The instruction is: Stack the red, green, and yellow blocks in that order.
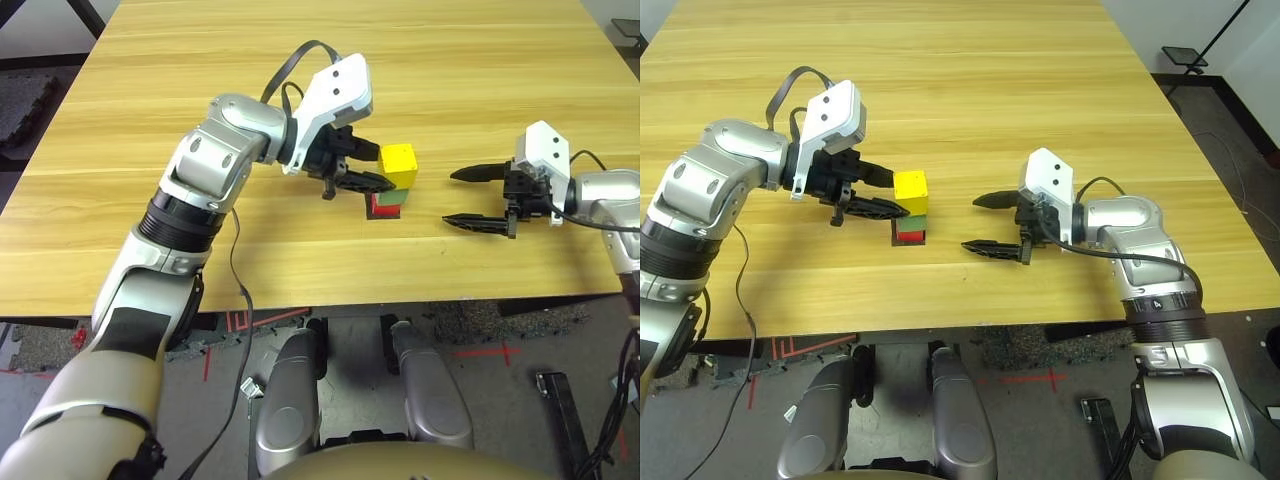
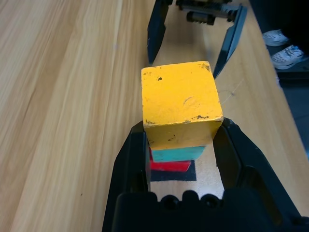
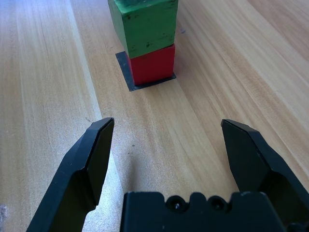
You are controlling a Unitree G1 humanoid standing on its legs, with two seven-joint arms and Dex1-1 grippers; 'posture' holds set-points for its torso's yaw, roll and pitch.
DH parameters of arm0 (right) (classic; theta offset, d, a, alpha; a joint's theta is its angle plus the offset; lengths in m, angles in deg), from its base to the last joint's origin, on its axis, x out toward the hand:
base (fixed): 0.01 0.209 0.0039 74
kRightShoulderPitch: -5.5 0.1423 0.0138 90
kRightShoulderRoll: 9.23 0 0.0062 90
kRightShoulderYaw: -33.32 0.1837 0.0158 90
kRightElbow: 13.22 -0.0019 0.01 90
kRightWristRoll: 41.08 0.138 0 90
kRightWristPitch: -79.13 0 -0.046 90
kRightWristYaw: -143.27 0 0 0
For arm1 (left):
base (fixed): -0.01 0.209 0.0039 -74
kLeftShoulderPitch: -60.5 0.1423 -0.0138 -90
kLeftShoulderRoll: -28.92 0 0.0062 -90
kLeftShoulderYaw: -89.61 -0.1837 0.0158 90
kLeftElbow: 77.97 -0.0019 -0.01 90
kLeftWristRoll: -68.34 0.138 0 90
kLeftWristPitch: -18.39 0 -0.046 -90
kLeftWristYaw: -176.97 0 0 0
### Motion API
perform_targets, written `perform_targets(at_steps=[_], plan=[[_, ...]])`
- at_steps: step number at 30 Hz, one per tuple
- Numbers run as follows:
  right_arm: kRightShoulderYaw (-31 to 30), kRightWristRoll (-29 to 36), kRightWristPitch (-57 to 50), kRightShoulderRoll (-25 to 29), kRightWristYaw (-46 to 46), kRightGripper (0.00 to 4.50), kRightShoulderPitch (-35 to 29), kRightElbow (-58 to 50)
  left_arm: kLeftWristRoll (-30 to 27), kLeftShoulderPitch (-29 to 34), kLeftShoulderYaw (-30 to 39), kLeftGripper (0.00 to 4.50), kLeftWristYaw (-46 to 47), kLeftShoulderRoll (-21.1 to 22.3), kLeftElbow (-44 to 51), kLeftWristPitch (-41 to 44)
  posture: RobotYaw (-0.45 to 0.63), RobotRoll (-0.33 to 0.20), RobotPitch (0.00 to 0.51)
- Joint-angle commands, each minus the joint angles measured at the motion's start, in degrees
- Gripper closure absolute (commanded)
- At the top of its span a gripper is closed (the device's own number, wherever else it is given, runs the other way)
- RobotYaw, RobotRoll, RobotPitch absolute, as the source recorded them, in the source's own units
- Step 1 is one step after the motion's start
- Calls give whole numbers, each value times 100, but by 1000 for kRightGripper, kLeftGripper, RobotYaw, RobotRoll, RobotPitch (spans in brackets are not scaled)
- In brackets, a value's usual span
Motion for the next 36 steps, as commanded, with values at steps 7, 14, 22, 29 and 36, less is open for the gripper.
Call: perform_targets(at_steps=[7,14,22,29,36], plan=[[35,23,-6,35,27,0,-53,-34,103,46,-56,2494,-41,-84,-18,-162,206,119,255],[13,-6,28,15,36,0,13,50,24,-14,1,2494,-33,-134,156,-11,210,118,249],[-17,-21,74,-54,32,0,60,120,-39,13,31,2494,-53,-89,382,216,216,124,244],[-13,-17,82,-61,35,0,52,122,15,43,-6,2494,-35,-109,307,186,212,125,246],[-4,-6,75,-66,17,0,6,84,45,50,-31,2494,-43,-142,223,126,209,125,249]])
